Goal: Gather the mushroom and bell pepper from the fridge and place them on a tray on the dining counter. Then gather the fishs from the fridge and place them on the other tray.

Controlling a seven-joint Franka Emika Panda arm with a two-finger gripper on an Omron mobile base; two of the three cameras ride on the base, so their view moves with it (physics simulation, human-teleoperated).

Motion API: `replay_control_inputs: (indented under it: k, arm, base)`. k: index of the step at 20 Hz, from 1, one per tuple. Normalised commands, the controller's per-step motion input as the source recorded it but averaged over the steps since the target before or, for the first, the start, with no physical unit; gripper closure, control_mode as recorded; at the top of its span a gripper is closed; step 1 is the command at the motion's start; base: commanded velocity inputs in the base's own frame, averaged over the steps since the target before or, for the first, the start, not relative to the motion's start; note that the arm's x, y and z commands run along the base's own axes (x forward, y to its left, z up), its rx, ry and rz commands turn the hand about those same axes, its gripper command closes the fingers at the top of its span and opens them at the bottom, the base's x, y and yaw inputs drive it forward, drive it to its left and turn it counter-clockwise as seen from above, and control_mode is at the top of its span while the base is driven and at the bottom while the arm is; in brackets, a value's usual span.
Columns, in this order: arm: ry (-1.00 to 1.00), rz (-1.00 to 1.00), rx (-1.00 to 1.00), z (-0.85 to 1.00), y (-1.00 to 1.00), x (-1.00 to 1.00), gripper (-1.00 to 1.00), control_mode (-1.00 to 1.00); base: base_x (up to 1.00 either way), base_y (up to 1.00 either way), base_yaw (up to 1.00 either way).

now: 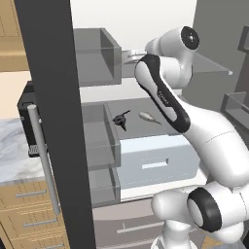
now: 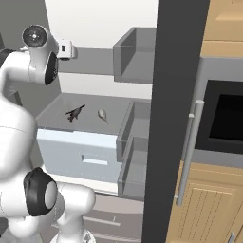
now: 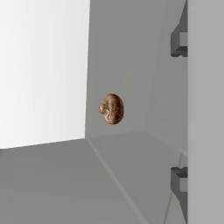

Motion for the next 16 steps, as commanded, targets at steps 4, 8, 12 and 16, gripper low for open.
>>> replay_control_inputs:
  k: [4,8,12,16]
  arm:
    - [0.00,0.00,0.00,-0.04,0.13,0.38,-1.00,-1.00]
    - [0.00,0.00,0.00,-0.16,0.12,0.36,-1.00,-1.00]
    - [0.00,0.00,0.00,-0.20,0.11,0.36,-1.00,-1.00]
    - [0.00,0.00,0.00,-0.14,0.09,0.38,-1.00,-1.00]
  base:
    - [0.00,0.00,0.00]
    - [0.00,0.00,0.00]
    - [0.00,0.00,0.00]
    - [0.00,0.00,0.00]
